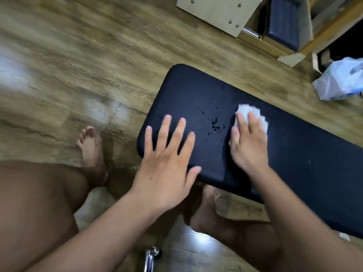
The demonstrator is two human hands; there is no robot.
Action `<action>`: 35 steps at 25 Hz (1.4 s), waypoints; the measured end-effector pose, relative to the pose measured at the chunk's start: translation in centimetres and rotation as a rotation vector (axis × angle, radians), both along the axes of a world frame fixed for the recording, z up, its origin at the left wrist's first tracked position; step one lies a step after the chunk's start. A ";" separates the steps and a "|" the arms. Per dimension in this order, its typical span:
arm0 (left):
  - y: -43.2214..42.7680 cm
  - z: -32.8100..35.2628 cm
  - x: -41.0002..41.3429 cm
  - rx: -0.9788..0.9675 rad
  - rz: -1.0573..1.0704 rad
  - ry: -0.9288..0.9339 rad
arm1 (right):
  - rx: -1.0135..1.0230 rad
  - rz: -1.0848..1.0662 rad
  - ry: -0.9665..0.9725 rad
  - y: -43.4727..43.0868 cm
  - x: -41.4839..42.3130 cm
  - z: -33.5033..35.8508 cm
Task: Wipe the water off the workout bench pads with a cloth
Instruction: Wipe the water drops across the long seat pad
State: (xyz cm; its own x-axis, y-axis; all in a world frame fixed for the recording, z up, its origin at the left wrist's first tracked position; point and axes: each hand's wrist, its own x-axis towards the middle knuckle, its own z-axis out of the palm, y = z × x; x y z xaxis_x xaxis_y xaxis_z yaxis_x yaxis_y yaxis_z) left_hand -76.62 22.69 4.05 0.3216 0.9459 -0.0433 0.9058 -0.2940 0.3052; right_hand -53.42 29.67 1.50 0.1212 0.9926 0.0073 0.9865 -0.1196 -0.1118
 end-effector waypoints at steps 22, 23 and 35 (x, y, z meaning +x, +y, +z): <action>2.5 -0.5 0.6 -0.568 0.035 0.318 | -0.169 -0.042 0.066 -3.2 -2.7 0.5; 2.7 -0.4 0.6 -0.589 0.032 0.324 | -0.187 -0.059 0.084 0.5 -1.8 0.3; 3.0 -0.4 0.7 -0.641 0.026 0.338 | -0.126 0.017 0.115 -7.7 -5.1 0.7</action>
